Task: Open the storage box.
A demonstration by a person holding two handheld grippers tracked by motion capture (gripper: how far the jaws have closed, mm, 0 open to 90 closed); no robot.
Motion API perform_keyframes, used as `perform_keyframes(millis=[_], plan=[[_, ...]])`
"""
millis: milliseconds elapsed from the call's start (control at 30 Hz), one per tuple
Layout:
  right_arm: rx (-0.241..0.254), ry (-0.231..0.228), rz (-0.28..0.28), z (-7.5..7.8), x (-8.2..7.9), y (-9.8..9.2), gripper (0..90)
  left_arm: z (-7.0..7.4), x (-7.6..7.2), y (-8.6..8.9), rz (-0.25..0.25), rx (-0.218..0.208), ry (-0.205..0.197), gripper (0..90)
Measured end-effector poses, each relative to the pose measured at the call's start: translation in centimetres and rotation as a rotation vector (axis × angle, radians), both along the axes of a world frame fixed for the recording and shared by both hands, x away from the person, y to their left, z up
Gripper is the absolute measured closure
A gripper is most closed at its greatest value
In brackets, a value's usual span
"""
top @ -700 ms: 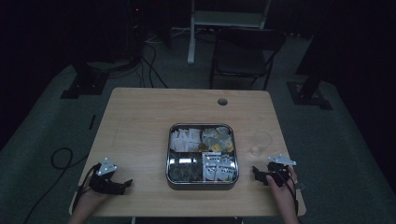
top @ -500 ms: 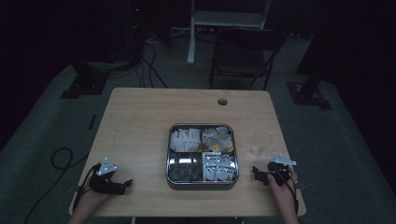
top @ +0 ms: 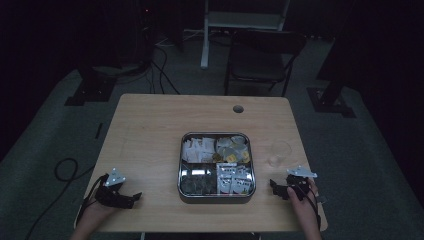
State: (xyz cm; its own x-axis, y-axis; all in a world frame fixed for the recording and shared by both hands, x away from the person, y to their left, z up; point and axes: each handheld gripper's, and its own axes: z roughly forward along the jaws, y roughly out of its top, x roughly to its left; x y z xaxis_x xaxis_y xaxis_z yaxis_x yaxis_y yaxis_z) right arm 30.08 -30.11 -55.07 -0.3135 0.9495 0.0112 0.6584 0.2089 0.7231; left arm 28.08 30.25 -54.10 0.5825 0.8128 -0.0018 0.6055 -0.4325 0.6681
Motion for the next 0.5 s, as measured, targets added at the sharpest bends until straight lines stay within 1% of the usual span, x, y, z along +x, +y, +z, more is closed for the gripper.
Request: perform_keyframes(millis=[100,133,267,367,500], plan=[[0.0,0.0,0.0,0.0,0.0,0.0,11.3,0.2,0.2,-0.1,-0.001,-0.014,-0.004,2.8],[0.0,0.0,0.0,0.0,0.0,0.0,11.3,0.2,0.2,-0.2,0.0,-0.011,-0.008,2.8],[0.0,0.0,0.0,0.0,0.0,0.0,11.3,0.5,0.4,-0.7,-0.02,-0.016,-0.002,2.8],[0.0,0.001,0.0,0.0,0.0,0.0,11.3,0.8,0.6,-1.1,-0.037,-0.019,-0.006,2.8],[0.0,0.0,0.0,0.0,0.0,0.0,11.3,1.5,0.8,-1.6,-0.054,-0.033,-0.014,2.8]])
